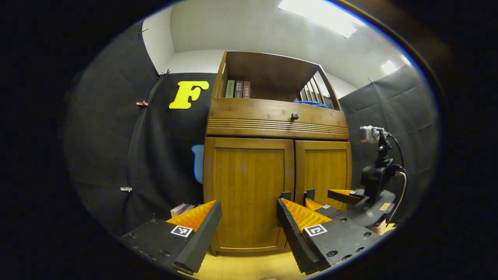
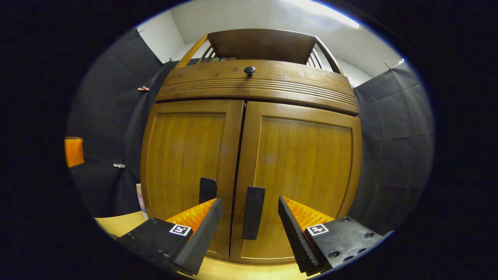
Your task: Open the right door of the double-door shoe cabinet with the right hand, and open the left door with the left hand.
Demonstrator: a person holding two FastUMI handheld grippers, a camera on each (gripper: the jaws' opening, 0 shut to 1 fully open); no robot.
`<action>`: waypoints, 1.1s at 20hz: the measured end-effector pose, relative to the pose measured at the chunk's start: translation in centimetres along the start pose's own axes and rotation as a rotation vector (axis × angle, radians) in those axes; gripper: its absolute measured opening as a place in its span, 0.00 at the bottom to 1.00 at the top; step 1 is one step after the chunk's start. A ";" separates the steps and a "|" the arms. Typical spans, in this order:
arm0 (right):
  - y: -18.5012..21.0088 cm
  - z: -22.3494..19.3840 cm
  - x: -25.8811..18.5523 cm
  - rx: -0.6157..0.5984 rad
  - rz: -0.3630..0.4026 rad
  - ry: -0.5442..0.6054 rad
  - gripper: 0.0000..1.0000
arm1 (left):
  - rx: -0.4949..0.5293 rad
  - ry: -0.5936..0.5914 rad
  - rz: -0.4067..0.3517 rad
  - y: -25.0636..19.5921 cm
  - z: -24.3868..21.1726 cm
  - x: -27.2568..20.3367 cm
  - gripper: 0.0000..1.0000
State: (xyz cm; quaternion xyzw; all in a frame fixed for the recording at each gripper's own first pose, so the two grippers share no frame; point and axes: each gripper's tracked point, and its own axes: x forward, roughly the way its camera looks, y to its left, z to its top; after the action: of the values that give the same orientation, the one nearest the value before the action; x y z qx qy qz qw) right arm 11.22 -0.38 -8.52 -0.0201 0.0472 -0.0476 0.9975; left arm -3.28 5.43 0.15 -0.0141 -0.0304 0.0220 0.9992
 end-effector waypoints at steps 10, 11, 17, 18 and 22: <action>-1.5 -3.2 4.9 0.040 -0.073 0.033 0.71 | 0.028 0.015 0.010 0.8 -1.0 0.5 0.88; -1.5 -3.7 5.1 0.044 -0.070 0.041 0.69 | 0.025 0.016 0.006 0.8 -1.0 0.5 0.89; -0.3 -5.6 6.2 0.056 -0.026 0.067 0.45 | 0.013 0.017 0.021 1.1 -1.2 0.7 0.89; -0.6 -5.2 6.4 0.026 -0.035 0.059 0.40 | 0.014 0.019 0.027 1.1 -1.3 0.6 0.88; -0.6 -5.3 5.9 0.058 -0.011 0.067 0.31 | 0.010 0.030 0.040 1.3 -1.5 0.6 0.89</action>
State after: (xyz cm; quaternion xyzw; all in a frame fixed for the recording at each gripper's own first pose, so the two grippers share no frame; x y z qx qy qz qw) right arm 16.49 -1.73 -14.32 0.0099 0.0790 -0.0549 0.9953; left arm -2.61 6.74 -1.31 -0.0099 -0.0148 0.0418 0.9990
